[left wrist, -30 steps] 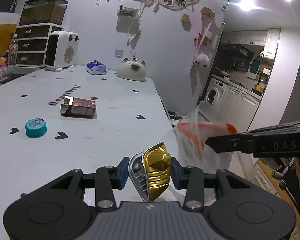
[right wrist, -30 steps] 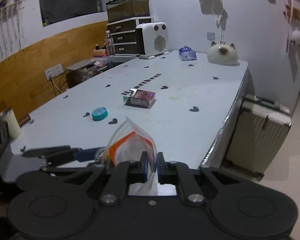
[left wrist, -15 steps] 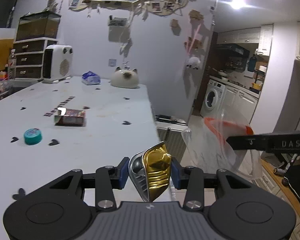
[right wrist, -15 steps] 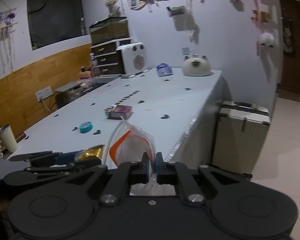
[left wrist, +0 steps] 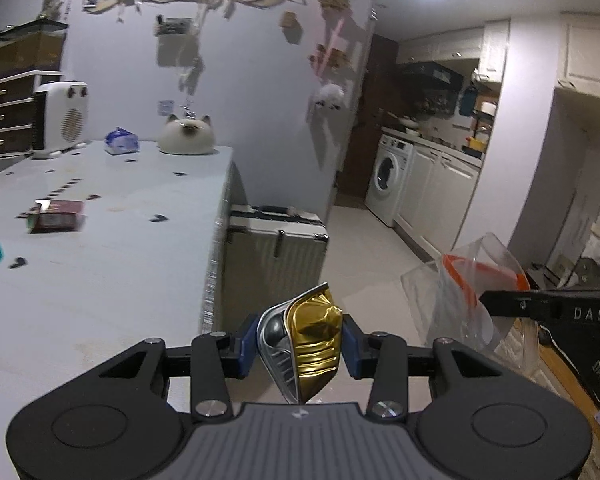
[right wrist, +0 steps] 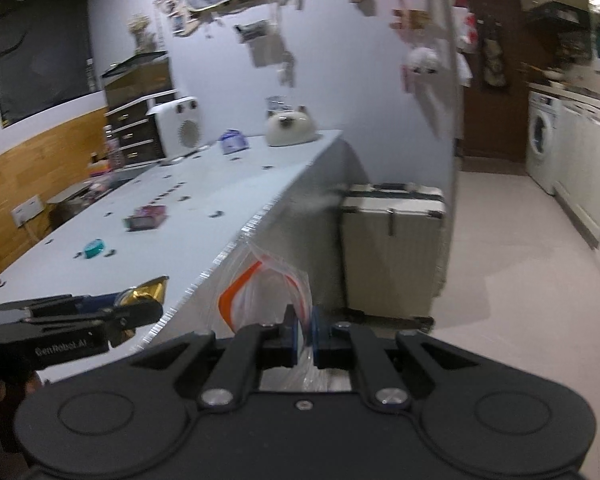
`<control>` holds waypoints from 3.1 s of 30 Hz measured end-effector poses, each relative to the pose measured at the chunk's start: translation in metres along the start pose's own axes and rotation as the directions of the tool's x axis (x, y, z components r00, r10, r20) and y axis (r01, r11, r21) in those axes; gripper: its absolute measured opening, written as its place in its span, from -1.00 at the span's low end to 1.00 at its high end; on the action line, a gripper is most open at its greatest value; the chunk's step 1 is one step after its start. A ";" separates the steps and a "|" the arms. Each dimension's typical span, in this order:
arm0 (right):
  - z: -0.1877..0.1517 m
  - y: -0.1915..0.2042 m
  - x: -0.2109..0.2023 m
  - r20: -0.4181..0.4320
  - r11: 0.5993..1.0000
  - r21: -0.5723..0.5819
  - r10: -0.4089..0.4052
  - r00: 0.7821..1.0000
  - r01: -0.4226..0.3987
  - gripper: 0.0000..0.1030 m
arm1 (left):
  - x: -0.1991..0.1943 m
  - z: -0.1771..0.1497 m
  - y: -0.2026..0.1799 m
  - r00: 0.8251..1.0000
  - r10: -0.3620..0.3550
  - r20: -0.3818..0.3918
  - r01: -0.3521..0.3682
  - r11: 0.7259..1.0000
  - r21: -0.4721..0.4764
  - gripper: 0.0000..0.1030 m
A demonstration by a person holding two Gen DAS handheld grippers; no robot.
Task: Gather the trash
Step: 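Carry the gold wrapper and plastic bag over the wastebasket with both grippers, then open both grippers to drop the wrapper and bag into the wastebasket, then raise both tools from the wastebasket and return toward the table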
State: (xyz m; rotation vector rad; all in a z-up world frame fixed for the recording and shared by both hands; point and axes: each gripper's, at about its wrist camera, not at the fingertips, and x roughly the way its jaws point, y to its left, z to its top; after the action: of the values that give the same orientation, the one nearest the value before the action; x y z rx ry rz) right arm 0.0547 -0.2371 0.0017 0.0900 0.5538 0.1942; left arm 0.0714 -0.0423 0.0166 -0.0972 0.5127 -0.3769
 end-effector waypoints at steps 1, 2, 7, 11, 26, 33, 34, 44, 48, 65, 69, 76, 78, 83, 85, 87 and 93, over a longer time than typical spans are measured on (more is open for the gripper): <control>-0.005 -0.007 -0.002 -0.001 1.000 0.009 -0.013 1.000 0.013 -0.87 | 0.004 -0.002 -0.007 1.000 -0.005 -0.008 0.005 1.000 0.007 -0.16; -0.009 -0.013 -0.003 -0.002 1.000 0.015 -0.025 1.000 0.025 -0.87 | 0.008 -0.005 -0.013 1.000 -0.010 -0.016 0.010 1.000 0.011 -0.16; -0.035 -0.047 -0.004 -0.026 0.996 0.066 -0.065 0.998 0.066 -0.87 | 0.030 -0.018 -0.040 0.997 -0.031 -0.064 0.033 0.999 0.030 -0.16; -0.056 -0.069 0.002 -0.053 0.991 0.100 -0.085 0.995 0.090 -0.87 | 0.054 -0.030 -0.057 0.993 -0.043 -0.109 0.047 0.998 0.038 -0.16; -0.147 -0.151 0.102 -0.246 0.945 0.295 -0.071 0.967 0.144 -0.87 | 0.217 -0.109 -0.058 0.914 -0.066 -0.400 0.050 0.997 -0.050 -0.15; -0.199 -0.177 0.173 -0.346 0.907 0.385 -0.032 0.938 0.173 -0.87 | 0.304 -0.166 -0.028 0.831 -0.063 -0.553 -0.009 0.992 -0.128 -0.15; -0.206 -0.179 0.183 -0.356 0.904 0.391 -0.026 0.934 0.174 -0.87 | 0.315 -0.172 -0.024 0.819 -0.063 -0.571 -0.015 0.991 -0.130 -0.15; -0.253 -0.198 0.269 -0.438 0.866 0.437 -0.029 0.899 0.241 -0.87 | 0.399 -0.240 0.018 0.721 -0.099 -0.686 -0.062 0.976 -0.207 -0.14; -0.266 -0.199 0.294 -0.467 0.864 0.433 -0.027 0.884 0.256 -0.87 | 0.416 -0.254 0.032 0.687 -0.087 -0.721 -0.102 0.971 -0.215 0.01; -0.286 -0.184 0.378 -0.470 0.850 0.495 0.092 0.878 0.177 -0.23 | 0.417 -0.247 0.063 0.664 0.098 -0.741 -0.280 0.952 -0.125 0.55; -0.295 -0.173 0.390 -0.552 0.879 0.415 0.039 0.833 0.234 0.19 | 0.417 -0.248 0.062 0.659 0.102 -0.745 -0.274 0.955 -0.112 0.64; -0.310 -0.171 0.374 -0.603 0.897 0.357 0.008 0.798 0.261 0.21 | 0.417 -0.252 0.058 0.652 0.117 -0.749 -0.279 0.956 -0.094 0.85; -0.312 -0.170 0.369 -0.604 0.896 0.356 0.005 0.797 0.264 0.24 | 0.416 -0.252 0.057 0.650 0.119 -0.751 -0.279 0.956 -0.090 0.91; -0.310 -0.171 0.357 -0.591 0.899 0.339 -0.026 0.806 0.277 0.37 | 0.412 -0.253 0.056 0.647 0.113 -0.754 -0.264 0.961 -0.082 1.00; -0.308 -0.172 0.350 -0.584 0.899 0.334 -0.038 0.811 0.283 0.48 | 0.409 -0.254 0.055 0.644 0.117 -0.756 -0.263 0.962 -0.075 1.00; -0.303 -0.174 0.344 -0.575 0.901 0.325 -0.053 0.817 0.288 0.58 | 0.406 -0.253 0.054 0.644 0.122 -0.756 -0.262 0.963 -0.068 1.00; -0.290 -0.180 0.323 -0.544 0.901 0.305 -0.101 0.833 0.308 0.96 | 0.394 -0.247 0.048 0.654 0.128 -0.746 -0.245 0.968 -0.048 1.00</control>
State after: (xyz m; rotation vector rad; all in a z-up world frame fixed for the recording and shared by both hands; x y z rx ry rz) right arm 0.1986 -0.3365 -0.4347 0.3650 1.1367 -0.1180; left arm 0.2816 -0.1444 -0.3877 -0.0239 1.3624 -0.1547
